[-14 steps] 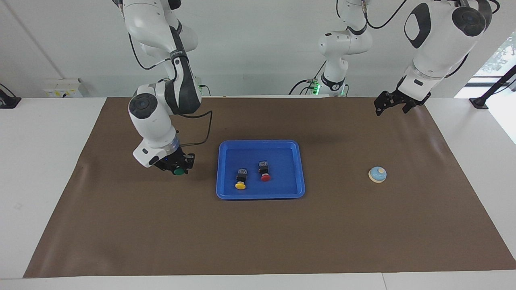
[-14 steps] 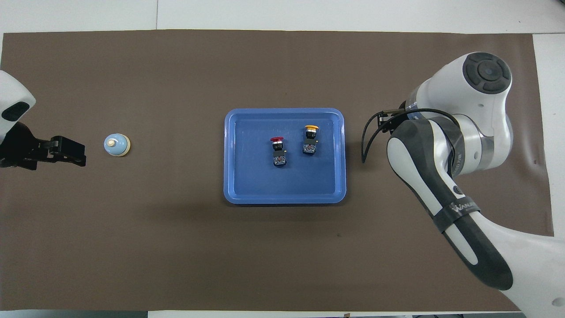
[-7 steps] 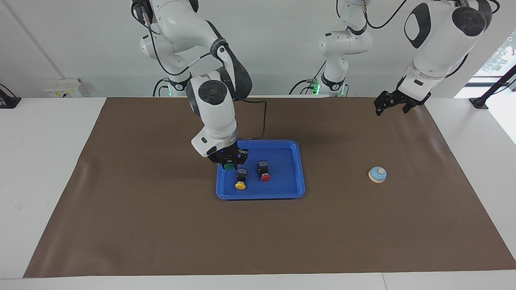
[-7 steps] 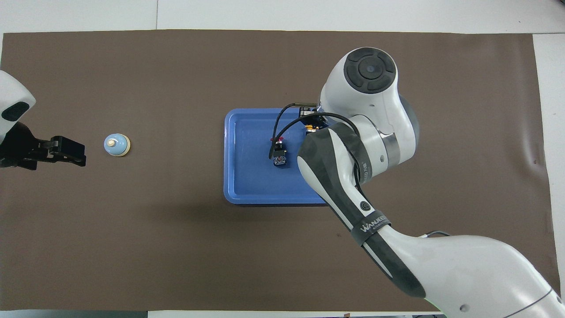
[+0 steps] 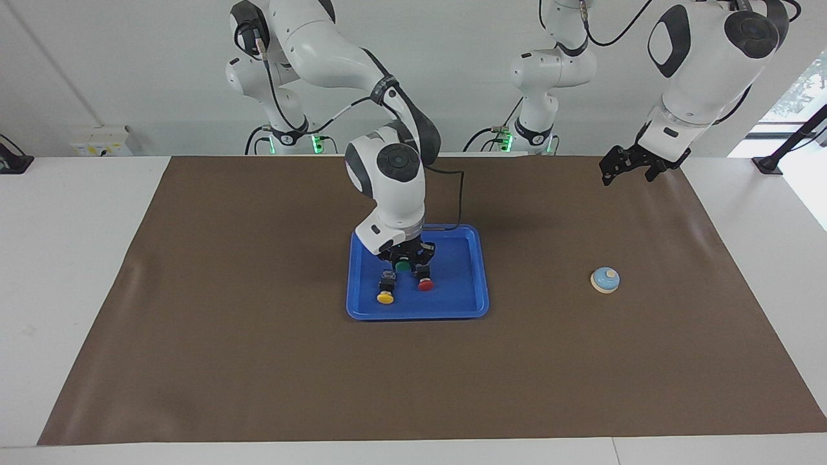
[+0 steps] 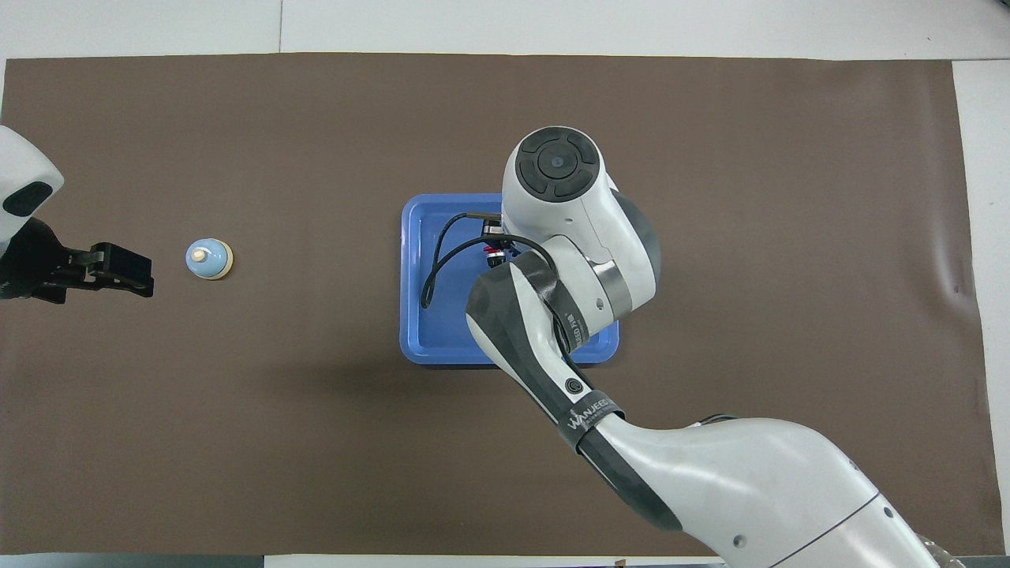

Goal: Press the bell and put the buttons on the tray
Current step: 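Carry the green button into the blue tray and release it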

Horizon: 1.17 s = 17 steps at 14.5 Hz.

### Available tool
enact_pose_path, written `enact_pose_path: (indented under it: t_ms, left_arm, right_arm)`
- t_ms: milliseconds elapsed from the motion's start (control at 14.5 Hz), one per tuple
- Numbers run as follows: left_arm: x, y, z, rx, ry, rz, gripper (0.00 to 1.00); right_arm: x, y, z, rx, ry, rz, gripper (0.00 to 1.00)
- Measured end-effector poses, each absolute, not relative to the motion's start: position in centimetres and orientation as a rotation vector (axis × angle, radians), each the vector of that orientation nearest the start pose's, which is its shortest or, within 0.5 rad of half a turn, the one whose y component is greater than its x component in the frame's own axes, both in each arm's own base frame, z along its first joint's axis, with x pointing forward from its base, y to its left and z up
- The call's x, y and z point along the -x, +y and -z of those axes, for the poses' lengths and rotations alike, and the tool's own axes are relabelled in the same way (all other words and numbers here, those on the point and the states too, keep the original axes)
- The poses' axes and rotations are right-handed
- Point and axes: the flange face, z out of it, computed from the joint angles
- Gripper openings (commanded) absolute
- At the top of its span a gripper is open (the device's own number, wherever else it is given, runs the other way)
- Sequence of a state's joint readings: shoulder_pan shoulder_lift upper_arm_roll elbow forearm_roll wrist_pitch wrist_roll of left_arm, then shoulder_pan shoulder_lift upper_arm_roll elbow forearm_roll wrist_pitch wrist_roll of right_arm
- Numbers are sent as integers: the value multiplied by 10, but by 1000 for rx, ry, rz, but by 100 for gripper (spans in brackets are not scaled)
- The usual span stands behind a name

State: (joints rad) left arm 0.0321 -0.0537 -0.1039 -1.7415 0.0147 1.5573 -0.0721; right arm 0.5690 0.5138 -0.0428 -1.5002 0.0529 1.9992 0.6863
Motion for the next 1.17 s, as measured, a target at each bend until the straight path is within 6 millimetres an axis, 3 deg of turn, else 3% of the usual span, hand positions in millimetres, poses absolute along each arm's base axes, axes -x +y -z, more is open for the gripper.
enact_pose_path:
  t_ms: [621,690,759,828,1172]
  left_arm:
    - [-528,-38,-572,3106,0,-201,100]
    - [-528,-38,-572,3106,0,-201,100]
    - [-528,-38,-572,3106,0,-201,100]
    - [-528,-38,-572,3106,0,-201,100]
    - [-528,-38,-572,3106,0,-201,100]
  right_arm:
    - [-577,356,-340,3136,295,-93,2]
    - [-574,355,-338,3139,295,-99,9]
    - [-571,356,-337,3142,289,-105,46]
    - [-568,359,-336,3144,281,-108,99]
    - [-561,365,-342,3143,261,-102,100]
